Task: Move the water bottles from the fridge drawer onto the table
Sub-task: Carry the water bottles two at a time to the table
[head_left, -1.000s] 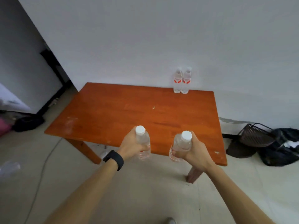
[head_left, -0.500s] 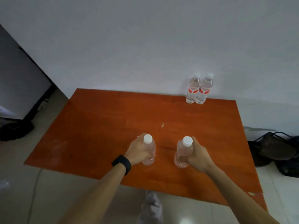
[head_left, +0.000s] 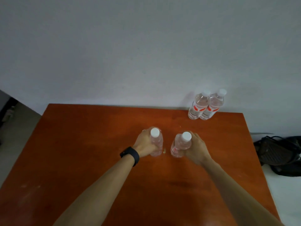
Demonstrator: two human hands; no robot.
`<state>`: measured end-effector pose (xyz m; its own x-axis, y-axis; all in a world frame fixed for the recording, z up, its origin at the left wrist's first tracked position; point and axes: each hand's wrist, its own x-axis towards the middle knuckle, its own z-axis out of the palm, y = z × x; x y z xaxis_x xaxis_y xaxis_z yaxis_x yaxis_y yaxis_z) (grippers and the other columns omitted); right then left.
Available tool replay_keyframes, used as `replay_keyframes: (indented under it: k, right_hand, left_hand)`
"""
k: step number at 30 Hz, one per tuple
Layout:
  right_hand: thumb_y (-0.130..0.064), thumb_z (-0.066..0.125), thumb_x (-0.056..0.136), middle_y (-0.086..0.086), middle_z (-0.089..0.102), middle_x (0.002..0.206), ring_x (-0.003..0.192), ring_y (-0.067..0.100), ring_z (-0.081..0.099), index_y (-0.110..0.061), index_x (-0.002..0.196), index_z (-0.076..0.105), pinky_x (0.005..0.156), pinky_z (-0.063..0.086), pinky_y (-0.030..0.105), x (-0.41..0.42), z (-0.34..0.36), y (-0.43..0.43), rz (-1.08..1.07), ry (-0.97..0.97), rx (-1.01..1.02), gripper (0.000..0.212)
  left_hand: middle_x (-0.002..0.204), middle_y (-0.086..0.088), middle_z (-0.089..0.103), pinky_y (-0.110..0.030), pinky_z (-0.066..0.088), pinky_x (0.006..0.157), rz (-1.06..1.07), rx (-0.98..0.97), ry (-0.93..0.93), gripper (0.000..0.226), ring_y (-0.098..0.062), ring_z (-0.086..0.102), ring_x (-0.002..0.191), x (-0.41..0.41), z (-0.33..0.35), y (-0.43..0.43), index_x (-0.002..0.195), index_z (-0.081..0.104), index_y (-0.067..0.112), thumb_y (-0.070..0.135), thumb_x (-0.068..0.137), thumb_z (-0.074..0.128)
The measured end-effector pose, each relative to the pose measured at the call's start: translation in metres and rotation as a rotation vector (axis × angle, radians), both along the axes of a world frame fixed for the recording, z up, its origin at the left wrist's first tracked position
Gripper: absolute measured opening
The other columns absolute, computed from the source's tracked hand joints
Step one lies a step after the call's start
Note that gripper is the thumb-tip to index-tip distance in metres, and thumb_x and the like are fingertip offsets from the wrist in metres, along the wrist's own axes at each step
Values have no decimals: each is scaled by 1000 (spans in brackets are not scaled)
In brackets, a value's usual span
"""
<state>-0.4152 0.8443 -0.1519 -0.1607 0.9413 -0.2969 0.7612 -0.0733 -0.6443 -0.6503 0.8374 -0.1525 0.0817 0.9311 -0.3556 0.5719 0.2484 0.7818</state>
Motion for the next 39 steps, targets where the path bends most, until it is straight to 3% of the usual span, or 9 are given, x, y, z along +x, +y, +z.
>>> replay_keyframes:
  k: [2,6,9,12,14,19,28,32,39]
  right_hand:
    - [-27,90,67,-9,56,114,105,12,56,-29,128,53,89,44,26,-5,-3,26,1,3,27,71]
    - [-33,88,67,-13,58,114,106,12,59,-36,126,51,91,49,32,-10,-9,59,-11,3,55,69]
    - [-41,86,66,-11,59,125,115,18,59,-43,134,42,97,52,45,-12,-9,77,66,-23,43,81]
    - [-47,85,61,-9,53,138,127,23,50,-46,142,32,100,49,50,-14,0,83,149,-75,1,96]
    - [-49,86,59,-11,50,137,125,21,47,-46,138,35,96,50,48,-12,5,82,183,-124,28,94]
    - [-39,85,66,-10,61,114,96,17,63,-40,122,51,79,55,35,2,8,93,228,-141,119,65]
    - [-35,81,74,-6,60,97,84,19,63,-28,115,47,61,43,26,-3,16,160,115,-173,174,54]
    - [-42,77,71,-2,60,116,98,21,61,-31,114,51,72,50,34,-13,16,186,69,-179,229,51]
    - [-34,77,77,-1,64,102,86,23,64,-21,126,44,68,44,30,-11,29,194,15,-119,214,61]
  left_hand:
    - [112,10,64,-15,46,74,12,17,0,61,-7,61,99,1,0,26,120,59,30,11,68,86]
    - [119,12,63,-24,49,84,5,44,33,66,-12,60,109,2,-5,66,121,59,37,15,66,88]
    - [118,12,64,-30,54,90,-2,50,23,69,-12,61,108,-1,-7,80,125,54,37,20,68,89]
    - [115,9,63,-29,55,84,-16,46,21,73,-12,63,103,-2,-16,82,129,44,35,27,71,89]
    - [119,7,59,-27,53,84,-47,61,53,74,-15,60,106,1,-23,81,127,44,36,31,69,89]
    - [127,-1,48,-32,47,97,15,80,48,73,-17,51,113,-1,-28,85,128,49,38,29,69,89]
    - [127,-2,50,-32,47,97,24,108,39,76,-18,52,111,21,-18,143,135,47,33,29,71,89]
    - [120,-1,49,-31,45,95,16,109,8,74,-19,51,110,32,-12,173,135,48,30,23,72,87]
    - [118,0,52,-29,44,91,0,108,-13,67,-19,51,111,36,-14,195,132,49,29,25,75,84]
